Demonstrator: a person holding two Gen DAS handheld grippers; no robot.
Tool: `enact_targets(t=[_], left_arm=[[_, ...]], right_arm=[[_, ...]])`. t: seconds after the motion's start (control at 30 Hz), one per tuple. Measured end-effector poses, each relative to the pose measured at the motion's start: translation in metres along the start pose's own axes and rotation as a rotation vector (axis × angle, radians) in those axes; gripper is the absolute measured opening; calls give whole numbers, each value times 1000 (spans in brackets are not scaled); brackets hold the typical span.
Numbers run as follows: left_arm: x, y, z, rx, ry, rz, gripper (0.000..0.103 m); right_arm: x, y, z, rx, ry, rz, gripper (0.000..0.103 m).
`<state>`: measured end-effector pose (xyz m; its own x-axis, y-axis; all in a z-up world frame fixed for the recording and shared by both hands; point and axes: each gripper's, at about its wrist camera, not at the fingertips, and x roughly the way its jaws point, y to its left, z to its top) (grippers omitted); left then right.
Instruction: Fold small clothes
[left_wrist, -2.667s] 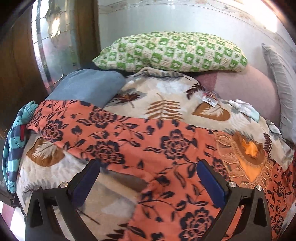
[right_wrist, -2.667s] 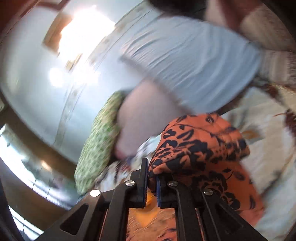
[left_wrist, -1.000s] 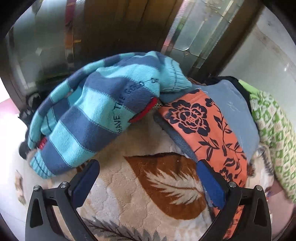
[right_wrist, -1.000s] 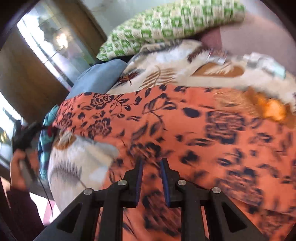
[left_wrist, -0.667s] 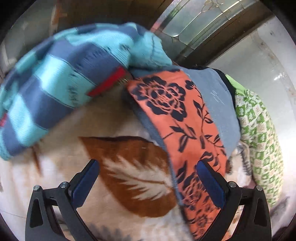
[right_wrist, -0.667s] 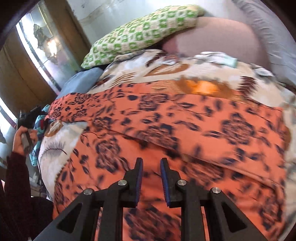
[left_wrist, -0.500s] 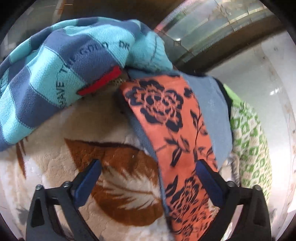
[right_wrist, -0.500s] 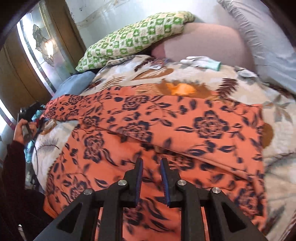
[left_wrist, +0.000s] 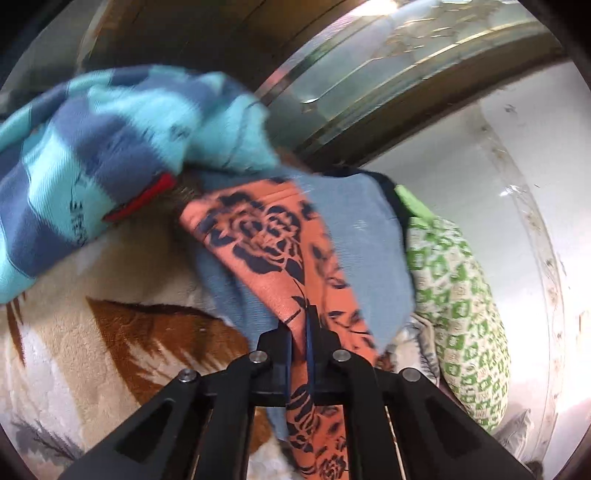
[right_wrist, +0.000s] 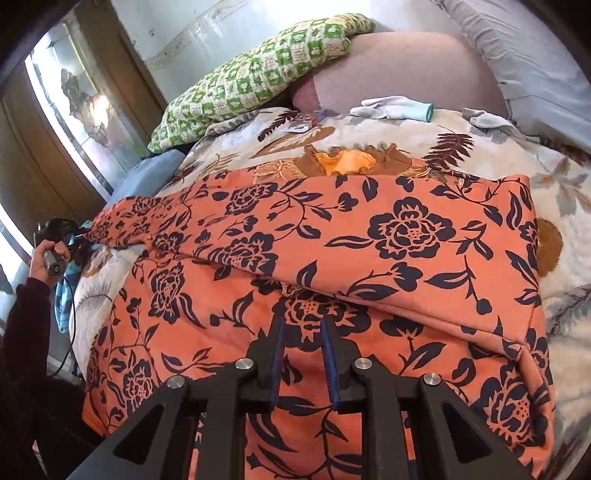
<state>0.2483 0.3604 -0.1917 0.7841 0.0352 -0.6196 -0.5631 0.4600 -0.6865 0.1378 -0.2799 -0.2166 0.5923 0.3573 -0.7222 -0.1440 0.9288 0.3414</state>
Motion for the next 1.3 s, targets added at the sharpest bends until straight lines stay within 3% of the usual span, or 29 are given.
enact_targets(t=[0.27, 0.37, 0.53, 0.67, 0.83, 0.9, 0.97, 1.03, 1.1, 1.17, 1.23, 1.3], left_arm=[[-57, -96, -46, 258, -53, -96, 5], [-78, -142, -87, 370, -43, -174, 5], [-107, -215, -185, 621, 15, -284, 5], [-109, -258, -282, 804, 129, -373, 5], [-93, -282, -403, 1002, 311, -466, 5], [-78, -286, -446, 1112, 460, -457, 6], [-66, -287, -466, 1188, 574, -432, 14], [-64, -285, -464, 1220, 591, -423, 24], [-70, -284, -438, 1184, 537, -438, 41], [-73, -286, -402, 1108, 494, -496, 66], [-75, -287, -372, 1045, 444, -511, 69], [-76, -281, -344, 1018, 387, -471, 70]], right_arm=[[-25, -2, 7, 27, -91, 6, 23], [-38, -13, 14, 81, -130, -3, 23], [-70, -50, 23, 224, -218, 14, 23], [-91, -80, 26, 336, -280, 11, 23], [-104, -108, 26, 439, -311, 22, 23], [-105, -116, 26, 462, -306, 30, 23], [-107, -125, 24, 493, -299, 41, 23], [-105, -133, 24, 522, -286, 59, 23], [-101, -136, 22, 547, -271, 83, 23], [-95, -133, 24, 542, -255, 86, 23], [-90, -126, 26, 514, -240, 77, 23], [-80, -118, 29, 492, -213, 108, 23]])
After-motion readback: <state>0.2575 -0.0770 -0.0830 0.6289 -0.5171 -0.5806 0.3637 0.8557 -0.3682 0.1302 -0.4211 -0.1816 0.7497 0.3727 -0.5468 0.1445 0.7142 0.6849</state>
